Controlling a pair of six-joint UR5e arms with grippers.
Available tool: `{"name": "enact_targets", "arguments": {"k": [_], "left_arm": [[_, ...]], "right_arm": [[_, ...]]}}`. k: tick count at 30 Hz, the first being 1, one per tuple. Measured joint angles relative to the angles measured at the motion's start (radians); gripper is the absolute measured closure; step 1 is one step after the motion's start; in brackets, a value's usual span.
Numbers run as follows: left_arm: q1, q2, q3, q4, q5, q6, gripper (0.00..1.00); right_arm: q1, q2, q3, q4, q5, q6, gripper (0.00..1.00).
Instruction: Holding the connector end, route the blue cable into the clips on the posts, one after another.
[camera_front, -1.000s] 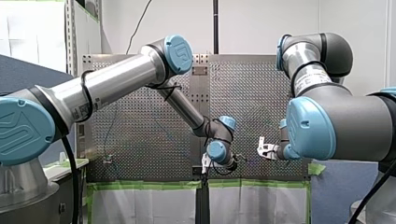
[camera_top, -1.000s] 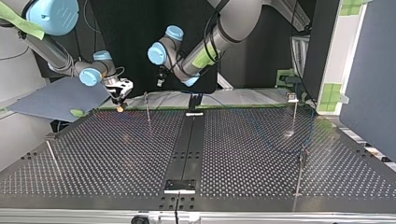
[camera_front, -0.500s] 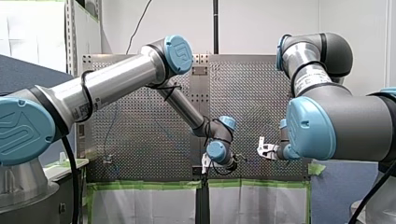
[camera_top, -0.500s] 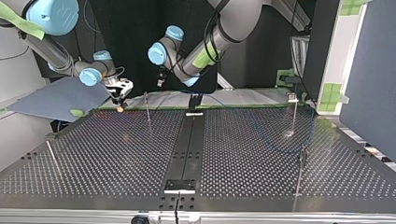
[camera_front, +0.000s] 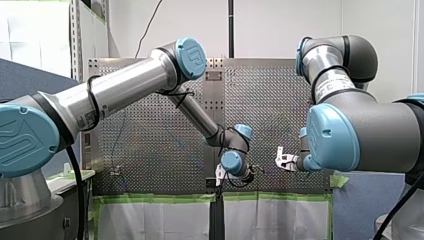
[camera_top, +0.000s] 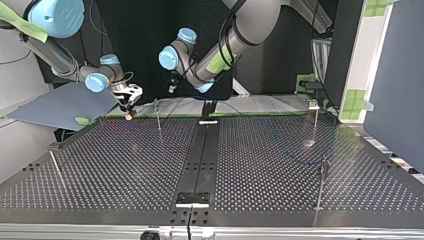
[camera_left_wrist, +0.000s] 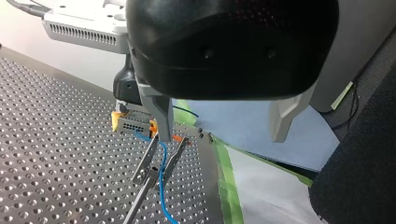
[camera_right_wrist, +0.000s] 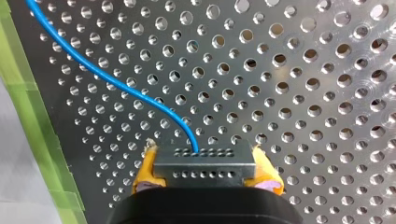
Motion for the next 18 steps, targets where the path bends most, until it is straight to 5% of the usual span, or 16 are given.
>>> {"name": "enact_targets", "arguments": {"k": [10,18], "left_arm": [[0.001,0.000,0.000,0.035,0.002,-0.001,0.00],[-0.004,0.000,0.000,0.111,0.061,-0.056,0.00]], "right_arm": [[0.000,0.000,0.000,0.000,0.000,0.000,1.00],[0.000,0.000,0.000,0.000,0.000,0.000,1.00]]}}
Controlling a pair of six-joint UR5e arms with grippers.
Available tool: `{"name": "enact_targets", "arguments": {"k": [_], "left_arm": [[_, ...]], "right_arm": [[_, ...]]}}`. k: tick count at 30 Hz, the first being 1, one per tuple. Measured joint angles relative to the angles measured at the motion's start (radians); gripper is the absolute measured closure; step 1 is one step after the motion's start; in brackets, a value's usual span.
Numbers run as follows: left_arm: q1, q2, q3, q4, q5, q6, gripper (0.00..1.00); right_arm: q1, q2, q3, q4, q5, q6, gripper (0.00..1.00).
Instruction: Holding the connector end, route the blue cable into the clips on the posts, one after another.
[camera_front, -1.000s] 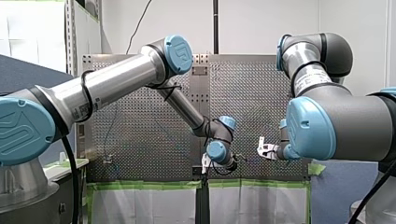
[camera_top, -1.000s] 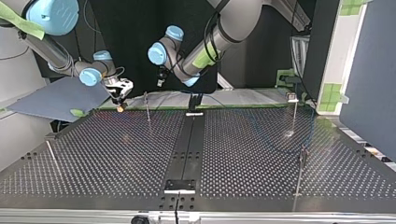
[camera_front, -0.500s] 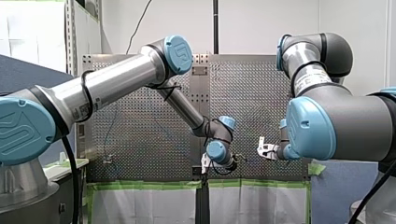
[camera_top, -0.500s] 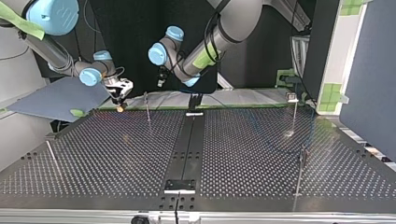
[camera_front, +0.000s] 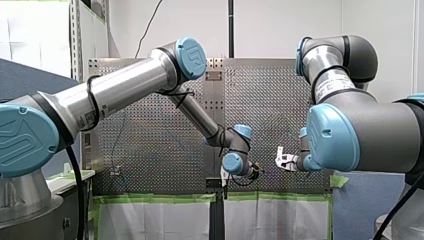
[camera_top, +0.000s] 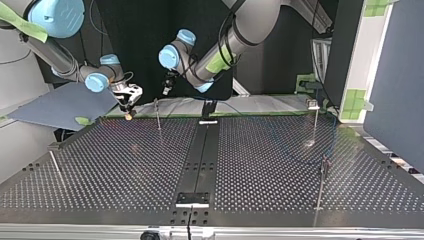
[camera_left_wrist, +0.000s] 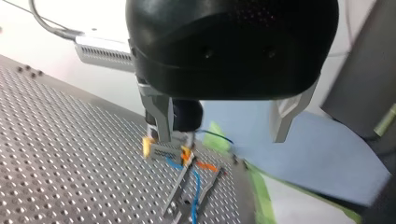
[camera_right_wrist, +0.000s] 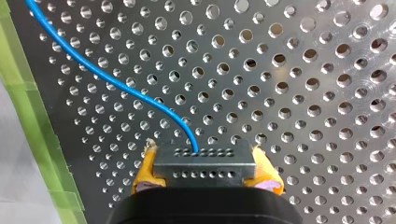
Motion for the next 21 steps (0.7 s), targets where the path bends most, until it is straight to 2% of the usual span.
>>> {"name": "enact_targets", "arguments": {"k": [4,8,21], "left_arm": [[-0.001,0.000,0.000,0.037,0.013,-0.032,0.00],[-0.002,0.000,0.000,0.061,0.009,-0.036,0.00],[-0.001,0.000,0.000,0.041,0.002,-0.032,0.00]], "right_arm": [[0.000,0.000,0.000,0.000,0.000,0.000,1.00],[0.000,0.000,0.000,0.000,0.000,0.000,1.00],[0.000,0.000,0.000,0.001,-0.001,0.000,1.00]]}}
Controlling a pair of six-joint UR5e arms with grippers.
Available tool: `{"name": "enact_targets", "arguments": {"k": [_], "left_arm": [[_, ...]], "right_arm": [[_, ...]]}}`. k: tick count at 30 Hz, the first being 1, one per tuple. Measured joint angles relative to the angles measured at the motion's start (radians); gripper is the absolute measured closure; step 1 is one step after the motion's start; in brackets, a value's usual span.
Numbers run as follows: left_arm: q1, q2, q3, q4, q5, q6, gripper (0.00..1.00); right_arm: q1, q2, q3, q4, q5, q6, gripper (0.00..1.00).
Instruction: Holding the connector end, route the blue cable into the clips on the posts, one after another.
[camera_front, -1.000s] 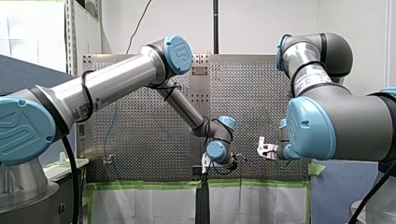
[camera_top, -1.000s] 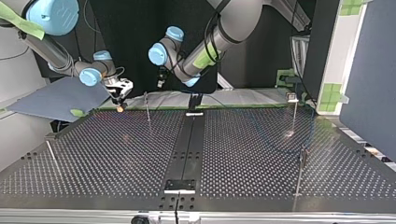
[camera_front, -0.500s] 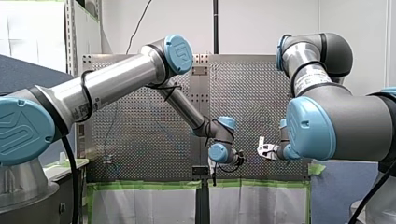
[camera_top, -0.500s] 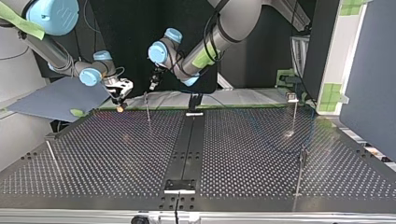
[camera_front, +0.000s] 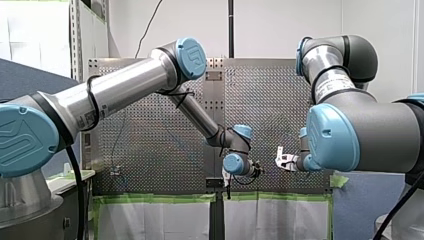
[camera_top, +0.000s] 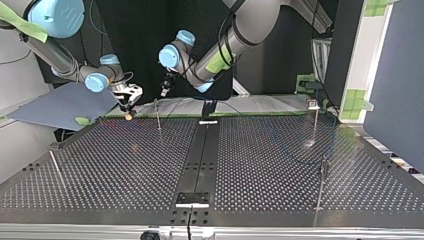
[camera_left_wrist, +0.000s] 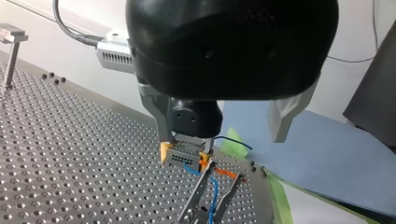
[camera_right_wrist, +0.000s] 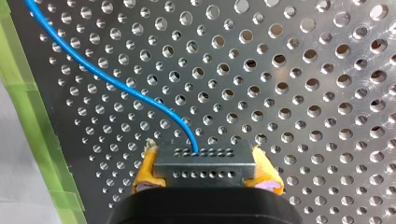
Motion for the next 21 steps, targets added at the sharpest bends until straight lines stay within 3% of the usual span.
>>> {"name": "enact_targets", "arguments": {"k": [6,13,21], "left_arm": [[-0.002,0.001,0.000,-0.034,-0.014,0.020,0.00],[-0.009,0.028,-0.033,-0.081,-0.070,0.072,0.00],[-0.015,0.111,-0.116,-0.020,-0.155,0.074,0.00]], "right_arm": [[0.000,0.000,0.000,0.000,0.000,0.000,1.00],[-0.004,0.000,0.000,0.005,0.000,-0.001,1.00],[-0.003,0.000,0.000,0.008,0.000,-0.002,1.00]]}}
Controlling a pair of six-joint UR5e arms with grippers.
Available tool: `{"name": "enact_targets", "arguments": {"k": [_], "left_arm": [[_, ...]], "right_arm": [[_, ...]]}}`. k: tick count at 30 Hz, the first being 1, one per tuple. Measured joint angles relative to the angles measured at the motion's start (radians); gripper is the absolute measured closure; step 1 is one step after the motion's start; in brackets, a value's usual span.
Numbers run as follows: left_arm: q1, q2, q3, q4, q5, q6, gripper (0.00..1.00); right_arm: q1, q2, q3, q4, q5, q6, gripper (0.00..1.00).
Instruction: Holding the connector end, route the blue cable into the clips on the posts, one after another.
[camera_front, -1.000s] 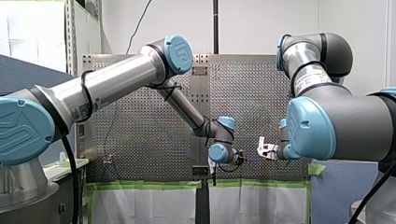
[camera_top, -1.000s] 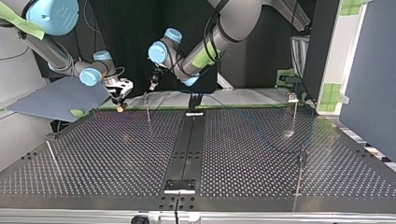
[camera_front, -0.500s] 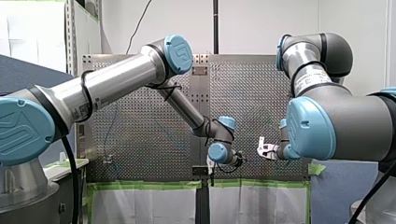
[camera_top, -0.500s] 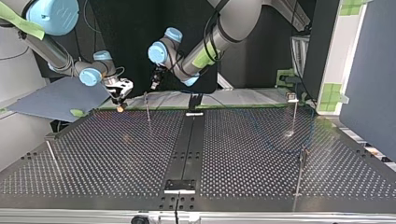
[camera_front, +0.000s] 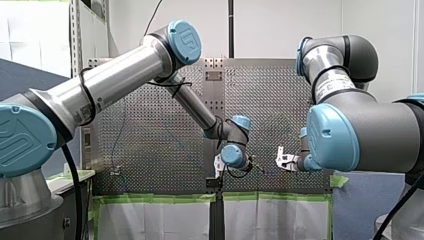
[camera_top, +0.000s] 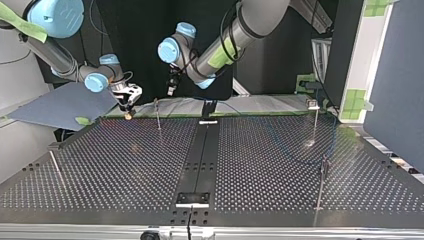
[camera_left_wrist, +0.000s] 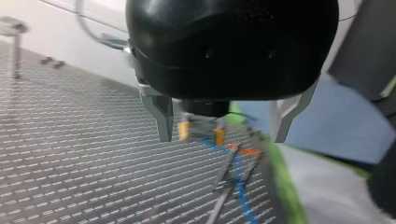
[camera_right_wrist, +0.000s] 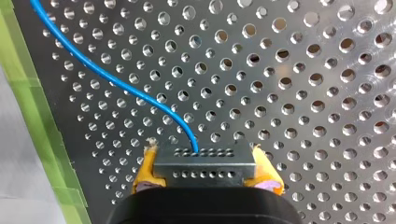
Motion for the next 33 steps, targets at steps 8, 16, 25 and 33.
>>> {"name": "enact_targets", "arguments": {"k": [8,16,25,33], "left_arm": [[0.014,0.082,-0.082,0.079,-0.023,-0.068,0.00],[0.076,0.158,-0.158,0.144,0.016,-0.104,0.00],[0.141,0.240,-0.240,0.226,-0.005,-0.067,0.00],[0.150,0.317,-0.317,0.303,-0.015,-0.075,0.00]], "right_arm": [[0.003,0.000,0.000,0.000,0.000,-0.001,1.00],[0.006,0.000,0.000,0.001,0.000,0.000,1.00],[0.006,0.000,0.000,0.000,0.001,0.000,1.00],[0.008,0.001,0.000,0.000,0.001,-0.001,1.00]]}}
